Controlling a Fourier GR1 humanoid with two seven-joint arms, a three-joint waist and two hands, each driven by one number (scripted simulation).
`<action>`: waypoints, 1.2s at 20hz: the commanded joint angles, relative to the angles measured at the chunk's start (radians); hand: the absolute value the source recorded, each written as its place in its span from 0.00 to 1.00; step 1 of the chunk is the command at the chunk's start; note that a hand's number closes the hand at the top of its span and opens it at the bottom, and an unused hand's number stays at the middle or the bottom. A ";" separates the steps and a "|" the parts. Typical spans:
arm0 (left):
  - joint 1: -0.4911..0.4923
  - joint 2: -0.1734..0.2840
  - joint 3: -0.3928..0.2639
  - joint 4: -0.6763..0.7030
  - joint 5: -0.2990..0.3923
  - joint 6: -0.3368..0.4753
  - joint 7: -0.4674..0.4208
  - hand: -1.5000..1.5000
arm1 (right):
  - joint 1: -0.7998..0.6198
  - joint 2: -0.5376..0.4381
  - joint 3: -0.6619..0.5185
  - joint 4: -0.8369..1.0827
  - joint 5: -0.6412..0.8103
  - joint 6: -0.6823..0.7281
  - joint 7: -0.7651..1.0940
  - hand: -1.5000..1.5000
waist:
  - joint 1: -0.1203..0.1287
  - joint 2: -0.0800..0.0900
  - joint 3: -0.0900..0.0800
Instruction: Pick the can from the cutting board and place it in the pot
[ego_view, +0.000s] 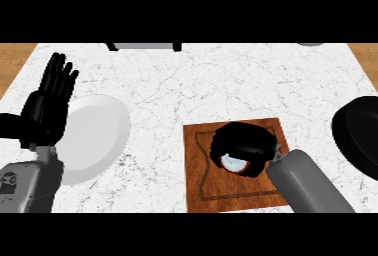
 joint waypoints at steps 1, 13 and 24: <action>-0.003 0.020 0.027 0.034 0.010 -0.030 -0.008 0.50 | 0.082 -0.042 -0.029 -0.117 0.019 -0.009 0.016 1.00 | -0.007 0.013 0.007; 0.008 -0.025 -0.031 0.013 -0.023 0.000 -0.017 0.50 | -0.133 0.229 -0.255 -0.050 0.146 -0.238 1.215 1.00 | 0.014 0.001 0.005; 0.018 -0.025 -0.009 0.021 -0.028 0.014 -0.037 0.50 | -0.286 0.231 -0.164 -0.283 0.530 -0.255 1.818 1.00 | -0.012 0.007 0.006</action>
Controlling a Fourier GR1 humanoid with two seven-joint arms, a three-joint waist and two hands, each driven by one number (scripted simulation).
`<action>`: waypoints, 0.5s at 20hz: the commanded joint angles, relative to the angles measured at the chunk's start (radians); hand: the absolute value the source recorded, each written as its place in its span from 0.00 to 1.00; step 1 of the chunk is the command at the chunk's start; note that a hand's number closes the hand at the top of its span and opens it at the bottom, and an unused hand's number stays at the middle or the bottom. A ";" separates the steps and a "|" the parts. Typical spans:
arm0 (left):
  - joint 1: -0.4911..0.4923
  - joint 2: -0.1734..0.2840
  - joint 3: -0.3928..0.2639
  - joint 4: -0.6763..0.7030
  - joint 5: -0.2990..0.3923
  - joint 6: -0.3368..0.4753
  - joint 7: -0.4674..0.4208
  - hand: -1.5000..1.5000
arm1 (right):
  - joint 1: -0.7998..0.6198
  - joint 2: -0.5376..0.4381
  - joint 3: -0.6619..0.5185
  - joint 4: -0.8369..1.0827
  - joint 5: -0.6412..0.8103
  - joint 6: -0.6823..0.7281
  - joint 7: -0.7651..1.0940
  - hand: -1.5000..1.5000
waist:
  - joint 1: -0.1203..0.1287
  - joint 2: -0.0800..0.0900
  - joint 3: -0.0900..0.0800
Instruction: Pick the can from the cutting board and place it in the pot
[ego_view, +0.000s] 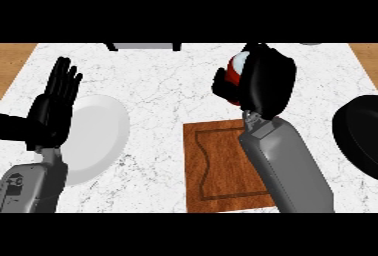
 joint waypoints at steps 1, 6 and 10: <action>-0.020 -0.006 -0.004 0.031 -0.032 0.027 -0.010 0.50 | -0.047 -0.042 -0.016 -0.080 0.141 0.025 0.133 1.00 | -0.014 0.006 0.001; 0.004 0.006 0.019 -0.032 0.002 0.010 0.016 0.50 | 0.043 -0.125 -0.088 -0.321 0.148 0.120 0.122 1.00 | -0.011 0.005 0.002; 0.059 -0.002 0.001 -0.064 -0.010 0.006 0.015 0.50 | 0.211 -0.210 -0.185 -0.507 0.054 0.236 0.043 1.00 | -0.018 0.003 0.003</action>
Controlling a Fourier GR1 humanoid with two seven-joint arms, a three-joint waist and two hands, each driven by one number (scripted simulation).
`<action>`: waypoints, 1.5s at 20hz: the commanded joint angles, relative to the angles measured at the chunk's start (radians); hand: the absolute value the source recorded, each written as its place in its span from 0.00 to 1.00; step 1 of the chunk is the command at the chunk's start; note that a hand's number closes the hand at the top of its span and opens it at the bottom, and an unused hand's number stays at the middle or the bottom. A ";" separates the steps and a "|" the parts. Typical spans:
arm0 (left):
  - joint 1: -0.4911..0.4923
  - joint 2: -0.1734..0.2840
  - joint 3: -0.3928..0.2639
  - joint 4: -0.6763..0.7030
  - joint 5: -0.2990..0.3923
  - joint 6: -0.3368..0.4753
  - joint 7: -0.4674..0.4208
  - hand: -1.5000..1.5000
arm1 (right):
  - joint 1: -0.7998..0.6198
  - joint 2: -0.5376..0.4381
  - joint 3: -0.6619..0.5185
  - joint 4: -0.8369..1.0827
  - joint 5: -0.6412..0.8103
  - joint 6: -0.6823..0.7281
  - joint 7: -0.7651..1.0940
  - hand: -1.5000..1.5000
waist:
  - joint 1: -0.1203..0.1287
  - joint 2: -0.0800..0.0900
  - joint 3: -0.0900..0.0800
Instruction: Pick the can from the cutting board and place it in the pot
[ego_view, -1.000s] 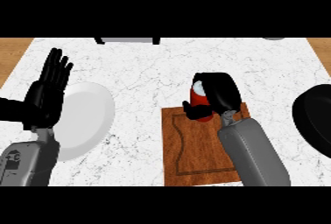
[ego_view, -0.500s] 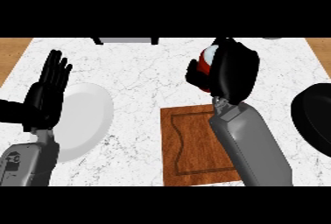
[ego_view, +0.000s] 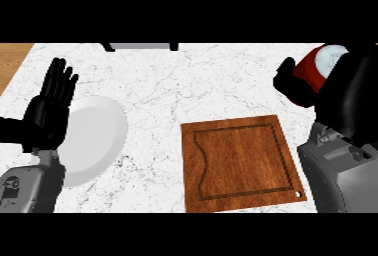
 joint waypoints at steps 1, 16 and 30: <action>0.024 0.001 -0.003 -0.037 0.003 -0.011 -0.004 0.50 | 0.118 -0.082 -0.116 -0.134 -0.071 0.103 -0.026 1.00 | 0.000 0.002 0.001; 0.037 0.005 0.024 -0.006 0.020 -0.054 -0.037 0.50 | 0.398 -0.312 -0.660 0.048 -0.491 -0.156 -0.510 1.00 | 0.014 0.008 0.001; -0.023 -0.034 -0.005 -0.033 -0.022 0.003 0.038 0.50 | 0.332 -0.366 -0.736 0.531 -0.617 -0.219 -0.673 1.00 | 0.025 0.009 0.002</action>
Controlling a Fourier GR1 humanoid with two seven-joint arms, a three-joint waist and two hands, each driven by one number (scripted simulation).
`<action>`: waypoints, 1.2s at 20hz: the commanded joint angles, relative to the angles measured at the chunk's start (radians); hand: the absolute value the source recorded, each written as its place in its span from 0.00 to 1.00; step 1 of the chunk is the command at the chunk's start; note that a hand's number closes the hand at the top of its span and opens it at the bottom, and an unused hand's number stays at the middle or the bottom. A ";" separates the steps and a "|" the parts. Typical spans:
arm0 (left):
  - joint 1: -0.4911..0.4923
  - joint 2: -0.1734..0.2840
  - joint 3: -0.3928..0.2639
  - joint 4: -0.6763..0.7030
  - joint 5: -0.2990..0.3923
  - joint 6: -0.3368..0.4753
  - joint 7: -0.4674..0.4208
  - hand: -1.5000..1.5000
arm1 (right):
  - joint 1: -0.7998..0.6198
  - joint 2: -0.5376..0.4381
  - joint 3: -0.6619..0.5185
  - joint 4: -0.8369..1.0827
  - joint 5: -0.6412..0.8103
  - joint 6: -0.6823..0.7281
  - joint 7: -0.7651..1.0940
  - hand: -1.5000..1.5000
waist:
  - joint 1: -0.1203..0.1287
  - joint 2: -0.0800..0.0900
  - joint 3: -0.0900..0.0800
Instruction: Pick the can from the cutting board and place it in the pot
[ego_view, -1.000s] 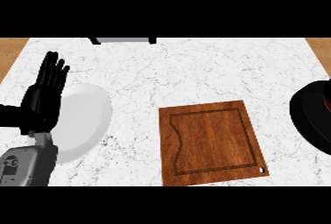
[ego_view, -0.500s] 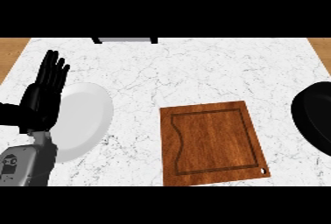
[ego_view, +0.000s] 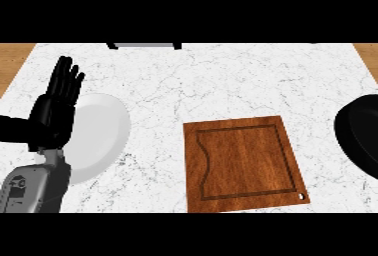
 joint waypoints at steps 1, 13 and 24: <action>-0.008 -0.012 0.002 0.084 -0.017 -0.006 -0.077 0.50 | -0.084 -0.008 -0.046 0.182 -0.093 0.044 0.005 1.00 | 0.003 0.005 0.000; -0.031 0.033 0.047 0.039 0.028 -0.032 0.011 0.50 | -0.118 -0.010 -0.101 0.337 -0.333 -0.043 -0.365 0.00 | -0.001 -0.001 0.000; 0.009 0.026 0.051 0.049 0.006 -0.028 -0.043 0.50 | -0.090 0.038 -0.317 0.152 -0.641 -0.028 -0.275 0.00 | -0.013 -0.003 -0.001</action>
